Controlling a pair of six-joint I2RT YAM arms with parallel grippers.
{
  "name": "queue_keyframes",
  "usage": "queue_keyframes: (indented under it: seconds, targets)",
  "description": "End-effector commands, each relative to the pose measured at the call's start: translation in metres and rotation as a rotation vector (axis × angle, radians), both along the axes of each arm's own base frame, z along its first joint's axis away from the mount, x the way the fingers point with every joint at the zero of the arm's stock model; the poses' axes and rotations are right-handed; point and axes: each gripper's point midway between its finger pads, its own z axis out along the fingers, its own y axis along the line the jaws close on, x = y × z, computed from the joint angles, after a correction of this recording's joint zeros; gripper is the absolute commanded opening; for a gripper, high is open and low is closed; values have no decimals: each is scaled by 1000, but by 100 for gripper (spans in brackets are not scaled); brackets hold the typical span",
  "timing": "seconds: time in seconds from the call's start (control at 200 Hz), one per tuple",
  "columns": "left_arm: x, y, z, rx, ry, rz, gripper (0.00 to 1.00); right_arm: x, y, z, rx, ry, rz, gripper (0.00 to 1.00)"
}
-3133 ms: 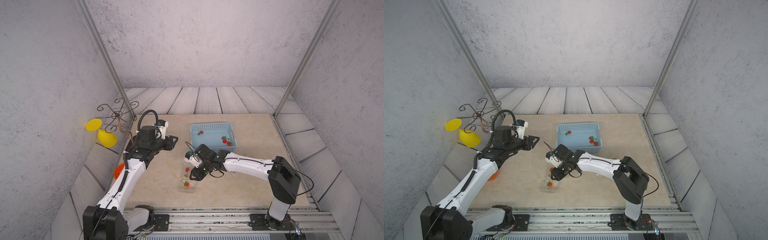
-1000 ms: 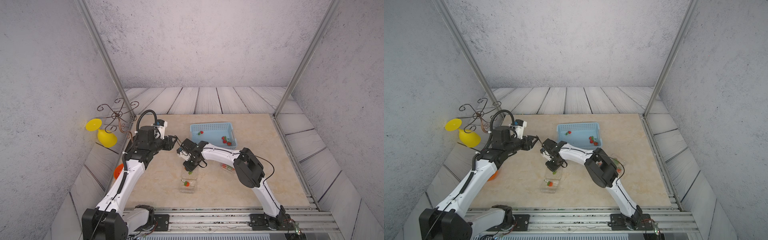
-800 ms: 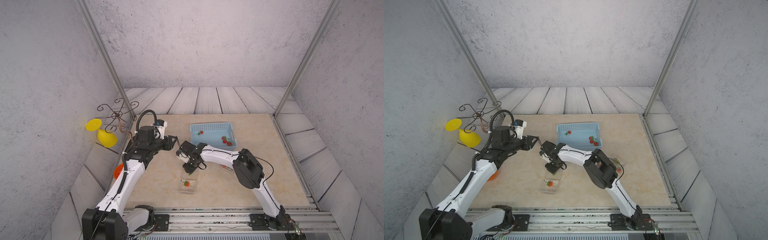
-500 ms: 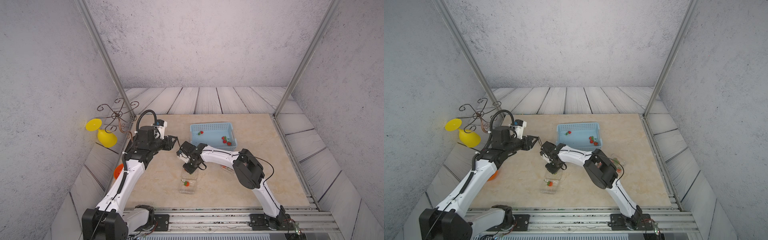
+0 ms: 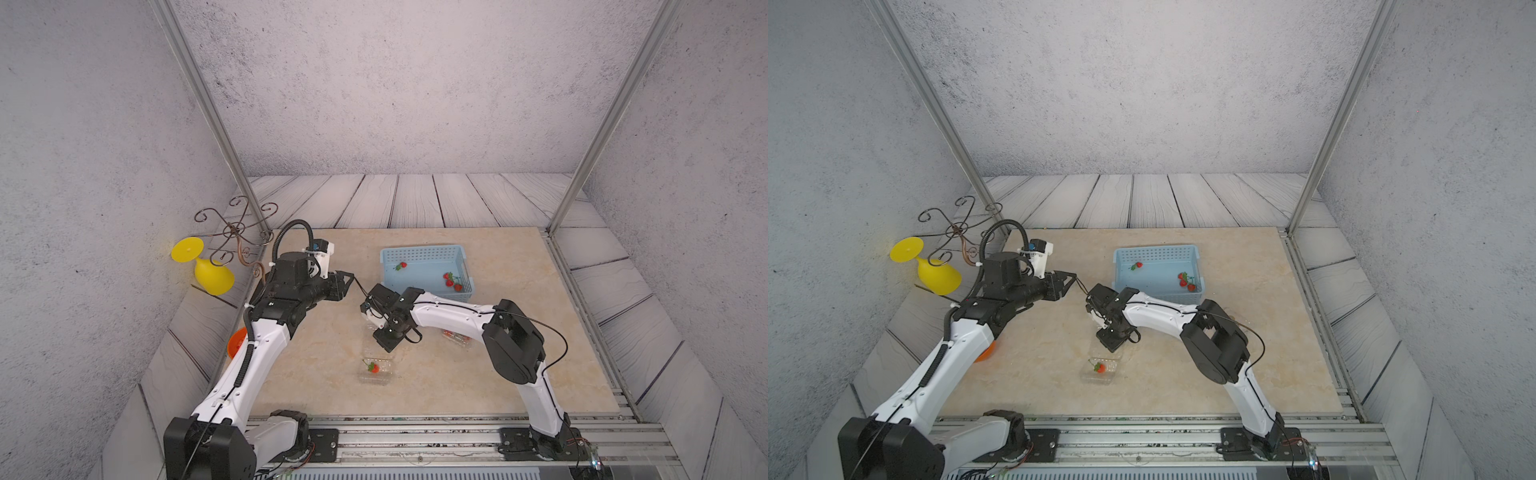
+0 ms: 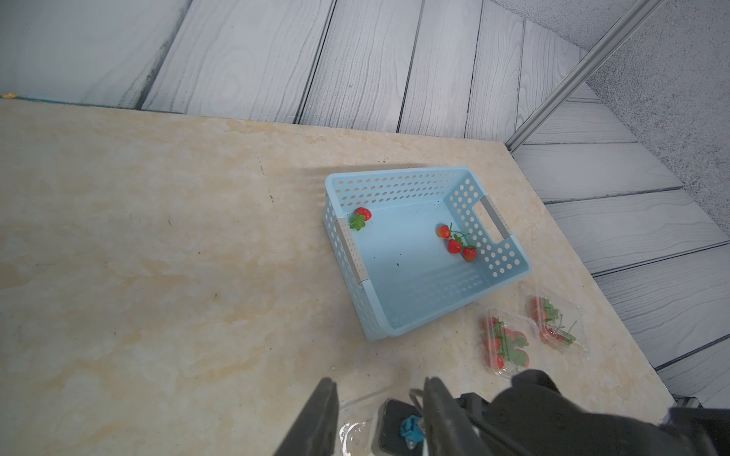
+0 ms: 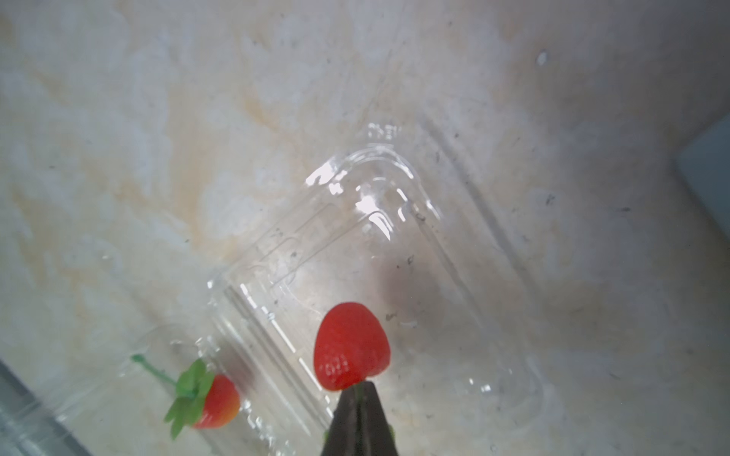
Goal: Pack strawberries into containers
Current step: Pick up the strawberry from the packing box, then place the strawberry in the packing box.
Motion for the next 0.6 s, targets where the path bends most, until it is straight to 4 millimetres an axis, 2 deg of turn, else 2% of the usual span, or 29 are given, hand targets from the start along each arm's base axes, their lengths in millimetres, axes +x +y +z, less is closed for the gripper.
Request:
queue_keyframes:
  seconds: [0.0, 0.185, 0.35, 0.505, 0.571, 0.596]
  targets:
    - [0, 5, 6, 5, -26, 12, 40, -14, -3, 48, 53, -39, 21, 6]
    - [1, 8, 7, 5, -27, 28, 40, -52, -1, 59, 100, 6, 65, 7]
    - [2, 12, 9, 1, -32, 43, 40, -82, 0, 48, 119, 67, 77, 8]
    - [1, 11, 10, -10, -35, 40, 40, -100, 3, 31, 84, 99, 85, 9]
    - [1, 11, 10, -13, -36, 39, 40, -105, 4, 27, 77, 104, 92, 12]
    - [1, 11, 11, -15, -36, 38, 40, -105, 3, 27, 72, 102, 90, 18]
